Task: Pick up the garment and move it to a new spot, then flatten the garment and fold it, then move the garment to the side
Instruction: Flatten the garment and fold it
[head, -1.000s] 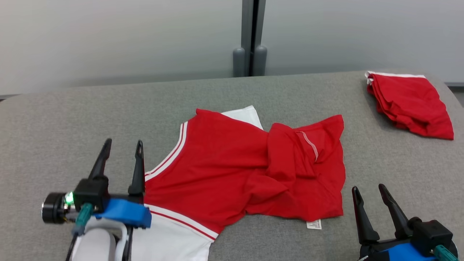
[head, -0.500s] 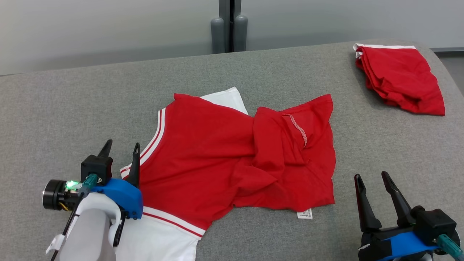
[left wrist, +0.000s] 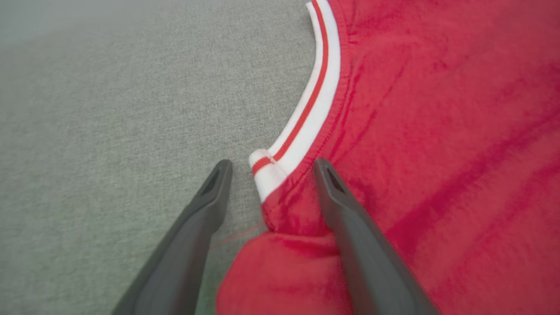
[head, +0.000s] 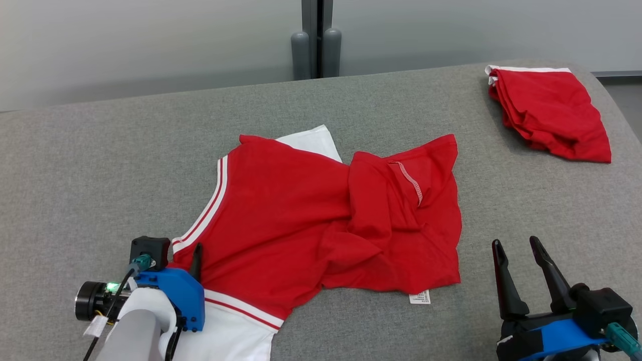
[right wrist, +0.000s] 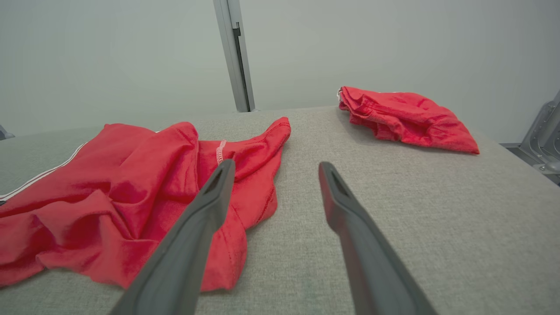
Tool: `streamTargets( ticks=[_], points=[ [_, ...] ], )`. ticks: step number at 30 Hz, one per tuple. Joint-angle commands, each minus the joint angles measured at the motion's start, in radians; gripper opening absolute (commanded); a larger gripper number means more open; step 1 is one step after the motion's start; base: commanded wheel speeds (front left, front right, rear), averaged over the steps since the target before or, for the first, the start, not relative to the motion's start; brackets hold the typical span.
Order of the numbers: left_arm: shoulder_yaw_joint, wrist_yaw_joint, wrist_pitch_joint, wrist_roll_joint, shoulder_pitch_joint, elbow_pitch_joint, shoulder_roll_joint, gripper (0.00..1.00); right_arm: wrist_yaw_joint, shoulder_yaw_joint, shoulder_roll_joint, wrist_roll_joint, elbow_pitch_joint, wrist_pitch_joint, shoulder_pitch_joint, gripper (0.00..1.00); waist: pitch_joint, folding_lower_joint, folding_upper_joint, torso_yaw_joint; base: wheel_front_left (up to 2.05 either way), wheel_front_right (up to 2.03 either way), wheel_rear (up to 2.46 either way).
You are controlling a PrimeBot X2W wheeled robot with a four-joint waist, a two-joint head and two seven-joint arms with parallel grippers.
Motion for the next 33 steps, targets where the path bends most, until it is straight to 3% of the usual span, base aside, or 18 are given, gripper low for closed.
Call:
streamTargets(
  ticks=[1, 3, 4, 10, 13, 23, 24, 25, 27, 33],
  points=[
    [-0.022, -0.007, 0.029, -0.026, 0.009, 0.03, -0.009, 1.0, 0.0, 0.001, -0.003, 0.002, 0.002, -0.005, -0.004, 1.0, 0.0, 0.0, 0.0, -0.001, 0.0, 0.0, 0.0],
    [-0.041, -0.007, 0.028, -0.05, 0.005, 0.034, -0.015, 0.47, 0.0, 0.002, -0.003, 0.003, 0.003, -0.005, -0.004, 1.0, -0.001, 0.0, 0.0, -0.002, 0.0, 0.0, 0.0],
    [-0.052, -0.007, 0.019, -0.06, 0.0, 0.033, -0.013, 0.0, 0.0, 0.001, -0.003, 0.003, 0.003, -0.005, -0.004, 1.0, -0.001, 0.0, 0.0, -0.002, 0.0, 0.0, 0.0],
    [-0.038, -0.001, -0.087, -0.108, -0.032, 0.018, 0.031, 0.0, 0.0, -0.016, -0.004, 0.003, 0.003, -0.005, 0.012, 1.0, -0.014, 0.0, 0.0, 0.014, 0.0, 0.0, 0.0],
    [-0.011, 0.027, -0.124, -0.126, -0.021, 0.012, 0.045, 0.0, 0.0, -0.021, -0.005, 0.004, 0.01, -0.005, 0.02, 1.0, -0.027, 0.0, 0.0, 0.026, 0.0, 0.0, 0.0],
    [0.044, 0.066, -0.162, -0.164, 0.053, -0.008, 0.093, 0.0, 0.0, -0.029, -0.012, 0.008, 0.035, -0.005, 0.035, 1.0, -0.052, 0.0, 0.0, 0.05, 0.0, 0.0, 0.0],
    [0.04, 0.073, -0.163, -0.159, 0.058, -0.019, 0.088, 0.38, 0.0, -0.027, -0.012, 0.008, 0.037, -0.005, 0.038, 1.0, -0.056, 0.0, 0.0, 0.053, 0.0, 0.0, 0.0],
    [0.04, 0.076, -0.164, -0.157, 0.064, -0.033, 0.084, 1.0, 0.0, -0.024, -0.012, 0.009, 0.04, -0.005, 0.041, 1.0, -0.06, 0.0, 0.0, 0.057, 0.0, 0.0, 0.0],
    [0.036, 0.078, -0.167, -0.151, 0.075, -0.066, 0.079, 1.0, 0.0, -0.018, -0.014, 0.012, 0.043, -0.005, 0.042, 1.0, -0.067, 0.0, 0.0, 0.066, 0.0, 0.0, 0.0],
    [0.067, 0.105, -0.168, -0.111, 0.179, -0.355, 0.044, 1.0, 0.0, 0.009, -0.022, 0.018, 0.051, -0.005, 0.037, 1.0, -0.098, 0.0, 0.0, 0.099, 0.0, 0.0, 0.0]
  ],
)
